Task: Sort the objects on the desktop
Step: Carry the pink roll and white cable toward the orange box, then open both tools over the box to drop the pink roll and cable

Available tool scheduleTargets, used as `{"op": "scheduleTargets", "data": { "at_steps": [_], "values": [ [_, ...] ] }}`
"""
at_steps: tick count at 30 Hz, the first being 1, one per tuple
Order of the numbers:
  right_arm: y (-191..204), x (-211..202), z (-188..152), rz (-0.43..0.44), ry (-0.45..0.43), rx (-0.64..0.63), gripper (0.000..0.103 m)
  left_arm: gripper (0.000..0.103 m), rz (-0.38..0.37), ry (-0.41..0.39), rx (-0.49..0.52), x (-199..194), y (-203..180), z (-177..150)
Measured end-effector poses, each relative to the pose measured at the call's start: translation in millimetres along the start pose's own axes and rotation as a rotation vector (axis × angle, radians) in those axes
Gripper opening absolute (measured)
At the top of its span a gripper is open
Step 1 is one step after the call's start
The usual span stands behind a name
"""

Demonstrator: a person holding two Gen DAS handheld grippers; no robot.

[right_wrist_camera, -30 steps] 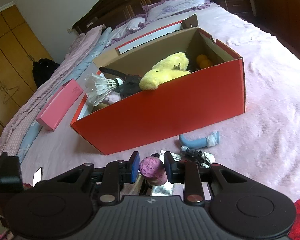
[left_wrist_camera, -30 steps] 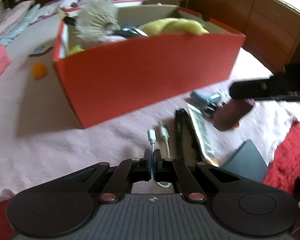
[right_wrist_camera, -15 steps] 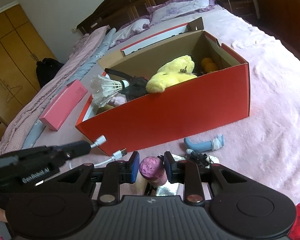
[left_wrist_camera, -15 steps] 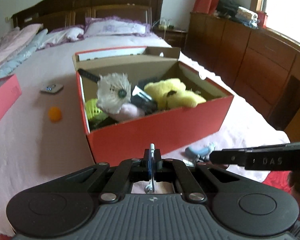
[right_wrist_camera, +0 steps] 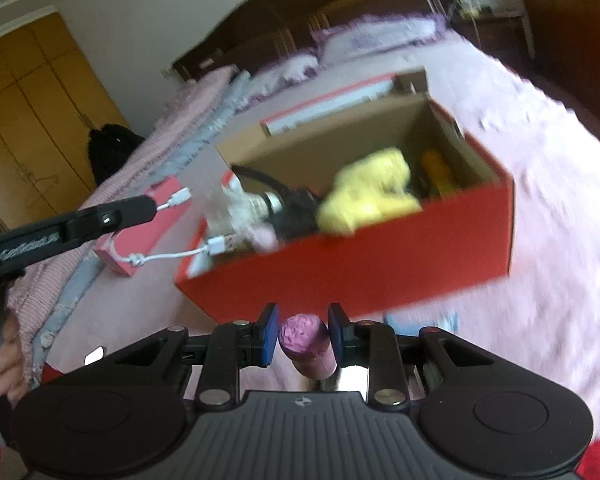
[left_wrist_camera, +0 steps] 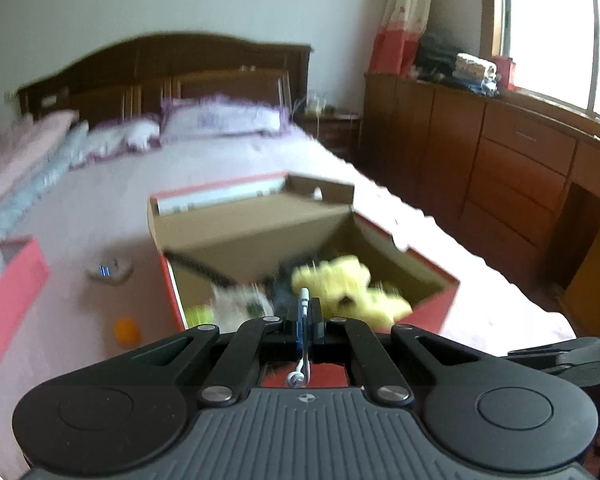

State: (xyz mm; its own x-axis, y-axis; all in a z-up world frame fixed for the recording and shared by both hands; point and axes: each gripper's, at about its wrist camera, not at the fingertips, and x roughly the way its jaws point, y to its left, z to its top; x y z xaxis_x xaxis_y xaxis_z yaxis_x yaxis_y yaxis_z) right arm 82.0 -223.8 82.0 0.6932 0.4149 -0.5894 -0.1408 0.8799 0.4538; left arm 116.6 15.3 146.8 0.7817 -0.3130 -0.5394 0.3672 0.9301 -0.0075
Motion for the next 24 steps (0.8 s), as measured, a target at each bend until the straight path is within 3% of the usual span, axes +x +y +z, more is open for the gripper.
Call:
{"op": "scheduleTargets", "data": {
  "at_steps": [6,9,11,15,17,24],
  "values": [
    [23.7,2.3,53.1,0.041,-0.082,-0.092,0.029,0.004,0.015,-0.025,0.040,26.7,8.5,38.1],
    [36.0,16.2,83.7,0.052,-0.126,-0.132,0.029,0.010,0.031,-0.014,0.017,43.3,13.1,46.9],
    [38.2,25.0,95.7,0.044,-0.139,-0.127,0.030,0.036,0.043,-0.002,-0.004,52.4,15.7,49.0],
    [39.7,38.1,114.9,0.032,-0.162,-0.112,0.037,0.054,0.070,0.014,-0.041,58.0,20.1,42.4],
    [33.5,33.8,112.3,0.029,-0.172,-0.100,0.040,0.075,0.072,0.019,-0.067,57.0,23.3,35.5],
    [-6.1,12.8,63.6,-0.029,-0.138,-0.049,0.042,0.083,0.058,0.037,-0.128,39.4,18.9,-7.1]
  ]
}}
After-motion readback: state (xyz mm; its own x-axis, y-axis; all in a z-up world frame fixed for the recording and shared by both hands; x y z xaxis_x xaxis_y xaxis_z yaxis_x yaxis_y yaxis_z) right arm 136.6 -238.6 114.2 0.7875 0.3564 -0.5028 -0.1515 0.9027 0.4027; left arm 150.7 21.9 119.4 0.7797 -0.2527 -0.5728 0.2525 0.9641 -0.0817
